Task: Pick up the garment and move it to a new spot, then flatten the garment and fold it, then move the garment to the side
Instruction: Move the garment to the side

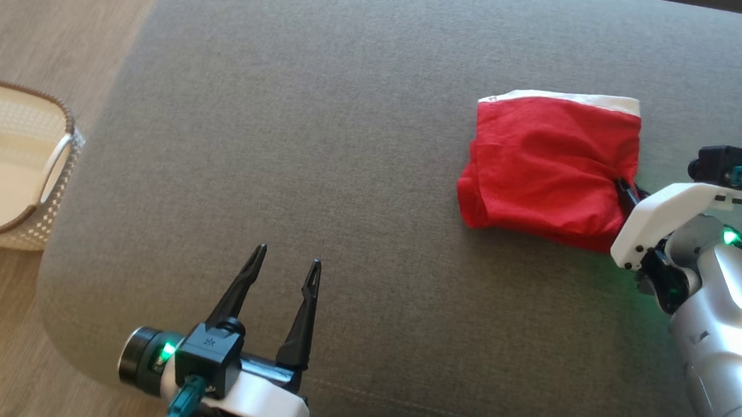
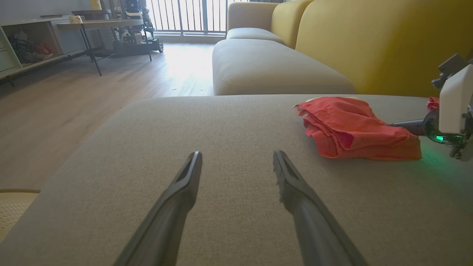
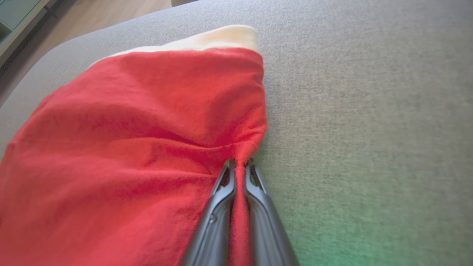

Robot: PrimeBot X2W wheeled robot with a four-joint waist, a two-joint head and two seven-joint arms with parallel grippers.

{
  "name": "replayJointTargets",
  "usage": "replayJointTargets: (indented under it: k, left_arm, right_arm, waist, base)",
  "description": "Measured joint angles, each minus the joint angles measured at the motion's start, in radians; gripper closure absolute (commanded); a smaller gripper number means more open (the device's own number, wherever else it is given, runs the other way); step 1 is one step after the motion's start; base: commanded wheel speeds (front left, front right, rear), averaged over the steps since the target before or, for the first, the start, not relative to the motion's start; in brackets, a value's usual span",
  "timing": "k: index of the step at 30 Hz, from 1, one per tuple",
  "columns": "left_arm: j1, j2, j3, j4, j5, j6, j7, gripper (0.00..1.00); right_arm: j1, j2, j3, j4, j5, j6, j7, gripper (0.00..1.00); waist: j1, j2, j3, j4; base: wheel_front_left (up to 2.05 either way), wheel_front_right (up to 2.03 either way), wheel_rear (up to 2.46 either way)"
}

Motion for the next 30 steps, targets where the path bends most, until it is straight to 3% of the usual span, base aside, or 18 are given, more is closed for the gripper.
replayJointTargets:
  k: [12, 20, 26, 30]
  left_arm:
    - [0.014, 0.000, 0.028, -0.002, 0.012, 0.000, 0.000, 0.00]
    - [0.044, 0.000, 0.030, -0.004, 0.007, 0.005, 0.000, 0.00]
    - [0.038, 0.000, 0.041, -0.020, 0.019, -0.012, 0.000, 0.00]
    - [0.010, 0.000, 0.059, -0.022, 0.026, -0.027, 0.000, 0.00]
  right_arm:
    - [-0.006, -0.115, 0.052, 0.064, -0.022, 0.000, -0.119, 1.00]
    - [-0.089, -0.255, 0.016, 0.133, -0.132, 0.000, -0.219, 1.00]
    - [-0.158, -0.345, -0.047, 0.154, -0.225, 0.000, -0.259, 1.00]
    - [-0.234, -0.366, -0.080, 0.156, -0.295, 0.000, -0.276, 1.00]
  waist:
    - [0.0000, 0.0000, -0.038, -0.123]
    - [0.0000, 0.0000, -0.080, -0.221]
    - [0.0000, 0.0000, -0.031, -0.225]
    - [0.0000, 0.0000, 0.024, -0.214]
  base:
    - [0.00, 0.00, 0.00]
    - [0.00, 0.00, 0.00]
    - [0.00, 0.00, 0.00]
    - [0.00, 0.00, 0.00]
